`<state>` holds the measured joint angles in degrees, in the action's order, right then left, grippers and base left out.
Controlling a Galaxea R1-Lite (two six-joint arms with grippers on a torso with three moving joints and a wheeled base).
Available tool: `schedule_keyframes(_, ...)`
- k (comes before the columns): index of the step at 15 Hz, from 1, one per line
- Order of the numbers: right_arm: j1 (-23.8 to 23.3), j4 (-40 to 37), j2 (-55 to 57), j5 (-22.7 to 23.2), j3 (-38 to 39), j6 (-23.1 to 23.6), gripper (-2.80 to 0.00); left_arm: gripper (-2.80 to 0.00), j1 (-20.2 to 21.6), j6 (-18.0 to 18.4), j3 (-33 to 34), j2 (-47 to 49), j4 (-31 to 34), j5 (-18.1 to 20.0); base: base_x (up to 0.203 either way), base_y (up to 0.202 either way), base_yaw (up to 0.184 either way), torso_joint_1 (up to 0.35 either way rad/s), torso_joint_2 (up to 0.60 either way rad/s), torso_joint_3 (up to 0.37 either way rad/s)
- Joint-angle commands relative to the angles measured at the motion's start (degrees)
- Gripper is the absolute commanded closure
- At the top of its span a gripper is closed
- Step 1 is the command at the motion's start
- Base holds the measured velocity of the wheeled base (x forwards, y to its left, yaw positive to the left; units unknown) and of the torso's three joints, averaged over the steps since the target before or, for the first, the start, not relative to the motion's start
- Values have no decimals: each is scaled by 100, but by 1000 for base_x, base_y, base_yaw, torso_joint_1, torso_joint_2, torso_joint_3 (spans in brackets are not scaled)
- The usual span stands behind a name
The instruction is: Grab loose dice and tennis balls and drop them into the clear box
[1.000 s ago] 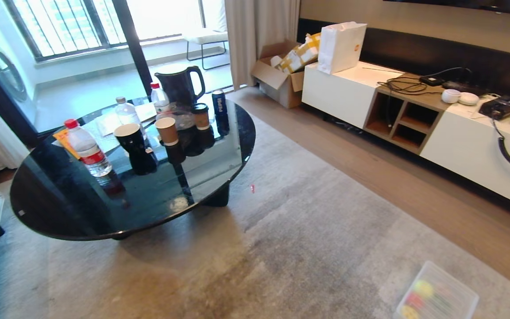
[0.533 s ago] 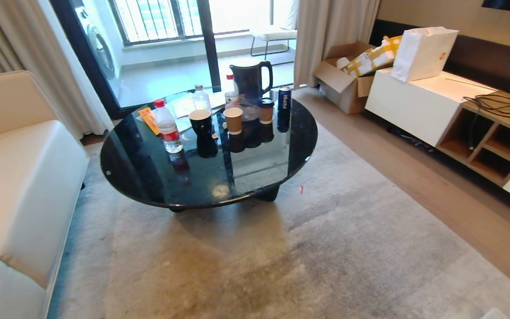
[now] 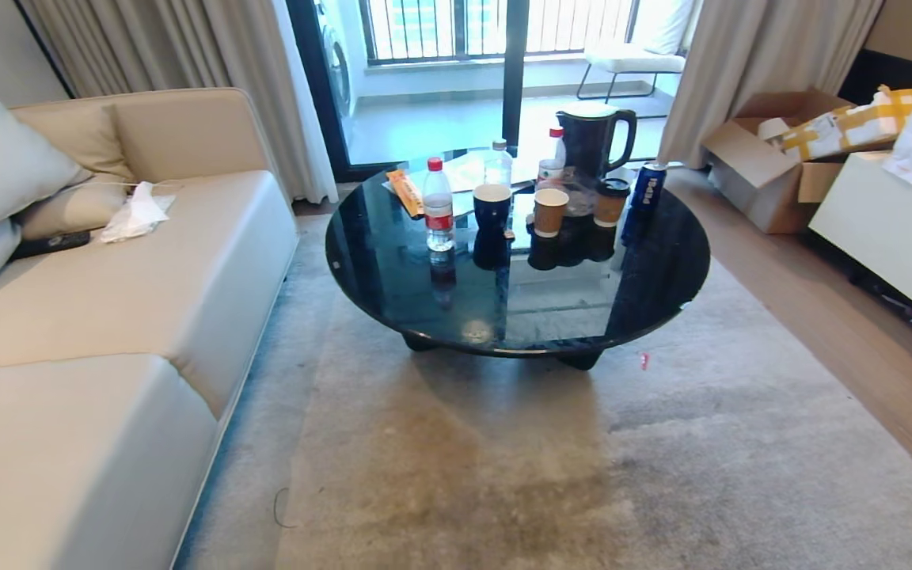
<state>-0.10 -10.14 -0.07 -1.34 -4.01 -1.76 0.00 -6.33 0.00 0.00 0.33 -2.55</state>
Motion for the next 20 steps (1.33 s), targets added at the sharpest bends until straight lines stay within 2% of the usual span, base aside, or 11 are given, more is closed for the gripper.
schedule_keyframes(1, 1, -5, 7, 2, -3, 0, 0, 0, 0, -8, 0, 0, 2, -9, 1, -8, 116, 1, 2, 2)
schedule_keyframes(7, 1, -5, 7, 2, -3, 0, 0, 0, 0, -17, 0, 0, 2, -9, -11, -1, 12, 1, 0, 0)
schedule_keyframes(20, 1, -5, 7, 2, -3, 0, 0, 0, 0, -17, 0, 5, 2, 0, -181, 0, -1, 2, 3, 2)
